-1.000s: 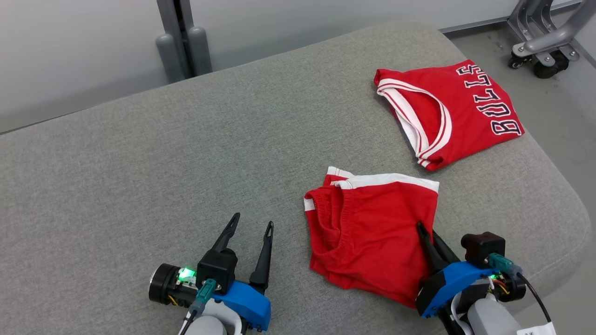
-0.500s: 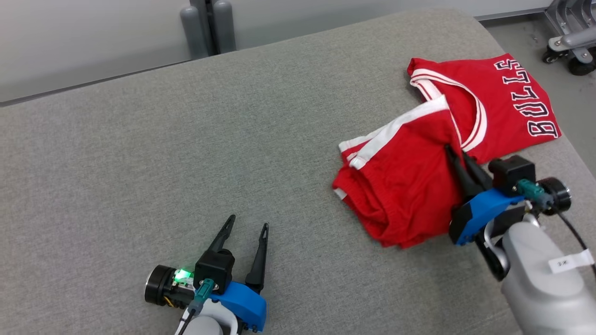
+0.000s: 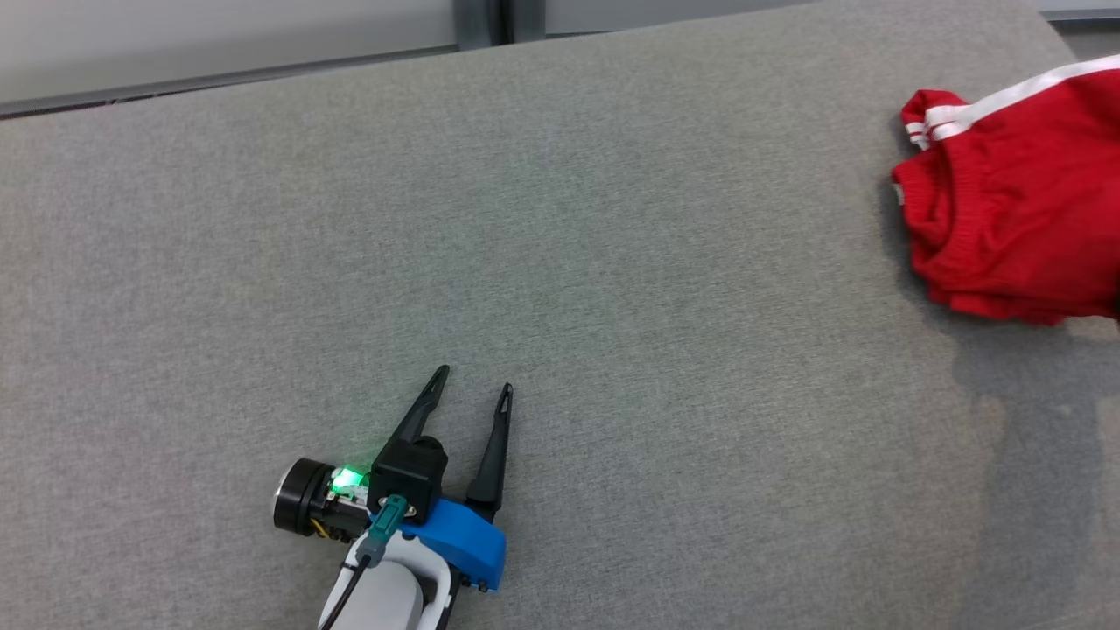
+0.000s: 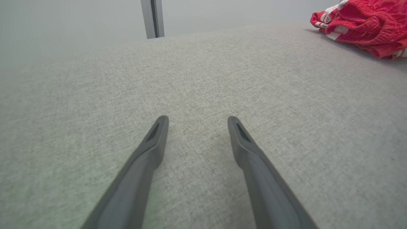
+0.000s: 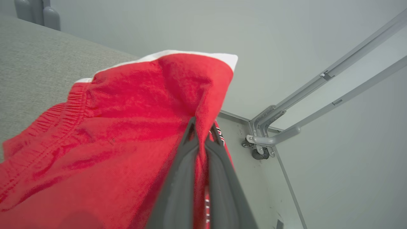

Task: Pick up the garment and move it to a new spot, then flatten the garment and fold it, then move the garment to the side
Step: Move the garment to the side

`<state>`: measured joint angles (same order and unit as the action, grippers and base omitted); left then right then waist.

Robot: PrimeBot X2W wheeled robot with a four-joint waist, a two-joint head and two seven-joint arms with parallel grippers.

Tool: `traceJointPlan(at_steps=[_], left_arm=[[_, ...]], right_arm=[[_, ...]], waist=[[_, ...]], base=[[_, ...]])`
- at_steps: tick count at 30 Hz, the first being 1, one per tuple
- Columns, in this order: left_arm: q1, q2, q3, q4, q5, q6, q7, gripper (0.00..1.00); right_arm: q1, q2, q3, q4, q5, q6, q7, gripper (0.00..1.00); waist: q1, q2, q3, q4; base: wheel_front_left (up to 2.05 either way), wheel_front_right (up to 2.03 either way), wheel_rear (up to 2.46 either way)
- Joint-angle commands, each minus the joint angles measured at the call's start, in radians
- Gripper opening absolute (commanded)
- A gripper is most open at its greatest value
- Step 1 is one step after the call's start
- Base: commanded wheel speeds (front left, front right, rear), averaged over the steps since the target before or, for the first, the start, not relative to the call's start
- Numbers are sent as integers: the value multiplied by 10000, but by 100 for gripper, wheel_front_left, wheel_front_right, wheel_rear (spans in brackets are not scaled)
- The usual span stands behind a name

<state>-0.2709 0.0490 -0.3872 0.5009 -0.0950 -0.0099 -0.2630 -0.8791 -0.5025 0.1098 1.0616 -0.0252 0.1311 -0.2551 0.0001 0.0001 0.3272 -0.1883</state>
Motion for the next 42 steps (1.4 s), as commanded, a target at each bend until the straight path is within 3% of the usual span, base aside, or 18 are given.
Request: traceJointPlan(at_steps=[1, 2, 3, 4, 9, 16, 22, 27, 34, 42], left_arm=[[-169, 30, 18, -8, 69, 5, -18, 100], [-201, 31, 6, -10, 92, 12, -18, 100], [-226, 33, -5, -11, 108, 17, -17, 100], [-230, 33, -2, -1, 114, 28, -15, 100], [-196, 97, 105, 57, 105, 92, 5, 100], [-143, 51, 348, -107, 106, 226, 0, 100], [-129, 18, 733, -372, 149, 290, -9, 100], [-15, 22, 1074, -525, 140, 372, -9, 100], [224, 19, 1434, -619, -78, 516, -9, 100], [478, 16, 1944, -605, -261, 823, -9, 100]], right_arm=[[-218, -247, -231, 199, -175, -7, 29, 0], [-312, -471, -454, 310, -407, -7, 8, 12], [-380, -646, -646, 401, -668, -7, -10, 60], [-438, -756, -970, 472, -821, -7, -24, 100], [-277, -690, -2827, 538, -1643, -7, -85, 100], [470, 1095, -4074, -1421, -2015, -5, -102, 100], [1754, 2794, -3512, -3800, -1132, -5, -104, 100], [3023, 3654, -2667, -4956, -110, -5, -106, 100], [4496, 4246, -1695, -5249, 595, -5, -106, 100], [5413, 4478, -1433, -5605, 838, -5, -106, 100]], waist=[[-1, -1, 270, 302], [-1, -1, 336, 385], [-1, -1, 396, 456], [-1, -1, 444, 511], [-1, -1, 491, 621], [-1, -1, 221, 484], [-1, -1, -16, 403], [-1, -1, -186, 443], [-1, -1, -464, 652], [-1, -1, -808, 960]], base=[[0, 0, 0], [0, 0, 0], [0, 0, 0], [0, 0, 0], [0, 0, 0], [0, 0, 0], [0, 0, 0], [0, 0, 0], [0, 0, 0], [0, 0, 0]])
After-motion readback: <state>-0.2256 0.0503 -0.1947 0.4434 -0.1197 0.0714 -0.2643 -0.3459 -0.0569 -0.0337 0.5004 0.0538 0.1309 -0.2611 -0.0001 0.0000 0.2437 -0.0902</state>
